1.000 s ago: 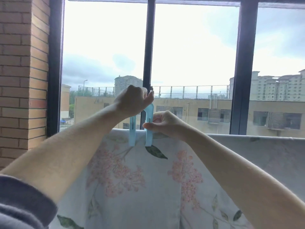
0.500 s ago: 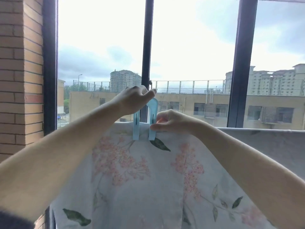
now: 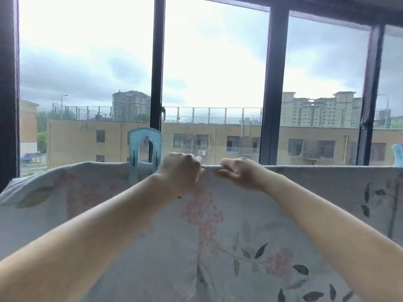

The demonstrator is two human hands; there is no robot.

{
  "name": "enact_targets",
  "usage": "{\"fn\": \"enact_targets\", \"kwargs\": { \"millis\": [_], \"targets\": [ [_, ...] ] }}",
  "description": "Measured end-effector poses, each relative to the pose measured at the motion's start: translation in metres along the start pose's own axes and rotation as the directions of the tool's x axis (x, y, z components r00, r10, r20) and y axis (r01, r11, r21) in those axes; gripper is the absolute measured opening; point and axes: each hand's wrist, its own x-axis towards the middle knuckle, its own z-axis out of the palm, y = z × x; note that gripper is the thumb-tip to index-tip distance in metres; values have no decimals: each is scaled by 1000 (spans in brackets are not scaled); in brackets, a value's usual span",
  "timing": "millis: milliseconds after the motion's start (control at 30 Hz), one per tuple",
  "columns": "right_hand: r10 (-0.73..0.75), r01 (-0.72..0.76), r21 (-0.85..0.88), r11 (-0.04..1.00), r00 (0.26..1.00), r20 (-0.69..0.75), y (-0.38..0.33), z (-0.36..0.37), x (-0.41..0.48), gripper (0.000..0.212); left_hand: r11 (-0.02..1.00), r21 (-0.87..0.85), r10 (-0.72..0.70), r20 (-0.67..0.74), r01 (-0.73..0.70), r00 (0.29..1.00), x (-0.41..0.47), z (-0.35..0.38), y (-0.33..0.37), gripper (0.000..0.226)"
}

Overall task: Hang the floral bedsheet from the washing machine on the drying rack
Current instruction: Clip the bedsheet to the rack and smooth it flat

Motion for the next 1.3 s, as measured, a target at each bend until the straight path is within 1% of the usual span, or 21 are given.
{"fn": "enact_targets", "kwargs": {
  "millis": [167, 233, 300, 333, 400, 467, 500, 567, 667, 733, 800, 867, 900, 967, 1033, 1100, 1133, 1167, 1200, 1233, 1300],
  "targets": [
    [-33, 33, 4, 999, 994, -104, 33, 3, -20, 24, 993, -22, -116, 38, 117, 992, 3, 3, 22, 30],
    [-60, 58, -20, 998, 989, -134, 37, 7, -23, 31, 985, -6, -173, -65, 173, 983, -1, 6, 29, 25],
    [-101, 98, -29, 995, 978, -181, 38, 15, -27, 41, 979, 17, -197, -176, 203, 964, -8, 16, 32, 13],
    [-130, 129, -19, 991, 966, -225, 38, 20, -30, 46, 976, -19, -214, -208, 215, 954, -13, 25, 32, 15],
    [-200, 226, 33, 974, 914, -352, 36, 29, -39, 47, 971, -79, -236, -245, 224, 940, -28, 39, 31, 29],
    [-245, 331, 97, 939, 839, -486, 28, 40, -46, 38, 974, -98, -225, -304, 205, 926, -49, 41, 27, 38],
    [-229, 363, 173, 915, 824, -518, 21, 48, -51, 32, 972, -110, -233, -322, 208, 918, -63, 39, 27, 39],
    [-112, 326, 407, 854, 877, -467, 1, 59, -57, 25, 964, -125, -265, -346, 236, 900, -89, 36, 22, 35],
    [58, 92, 698, 710, 980, -188, -33, 73, -56, 25, 919, -132, -393, -334, 370, 857, -136, 34, 5, 30],
    [56, -35, 814, 579, 998, 2, -55, 83, -51, 26, 840, -151, -542, -297, 521, 786, -167, 32, -18, 26],
    [90, -138, 864, 483, 990, 108, -72, 97, -48, 23, 719, -171, -694, -229, 674, 683, -193, 34, -46, 20],
    [196, -174, 907, 384, 975, 104, -89, 112, -44, 20, 590, -182, -806, -173, 786, 565, -218, 33, -76, 27],
    [256, -176, 924, 339, 963, 90, -89, 116, -44, 18, 520, -242, -854, -146, 819, 500, -223, 34, -85, 31],
    [354, -213, 939, 270, 929, 109, -100, 124, -44, 22, 346, -481, -927, -44, 806, 372, -238, 33, -104, 42],
    [391, -258, 942, 215, 906, 159, -103, 130, -50, 22, 173, -632, -951, 93, 756, 295, -246, 34, -116, 53],
    [418, -301, 934, 192, 886, 200, -105, 138, -52, 20, 20, -658, -966, 183, 753, 185, -256, 37, -129, 72],
    [440, -314, 927, 203, 875, 200, -104, 140, -53, 19, -53, -655, -963, 233, 754, 135, -258, 38, -133, 78],
    [459, -322, 919, 228, 868, 190, -105, 141, -53, 17, -107, -647, -956, 276, 755, 100, -261, 38, -137, 75],
    [478, -331, 909, 255, 860, 180, -109, 144, -51, 14, -129, -658, -947, 303, 742, 104, -269, 38, -142, 66],
    [501, -348, 896, 277, 848, 174, -113, 145, -50, 13, -111, -692, -945, 297, 714, 141, -274, 39, -146, 55],
    [537, -373, 883, 285, 825, 175, -115, 149, -47, 27, -40, -768, -946, 234, 639, 223, -281, 42, -147, 39]
  ]
}}
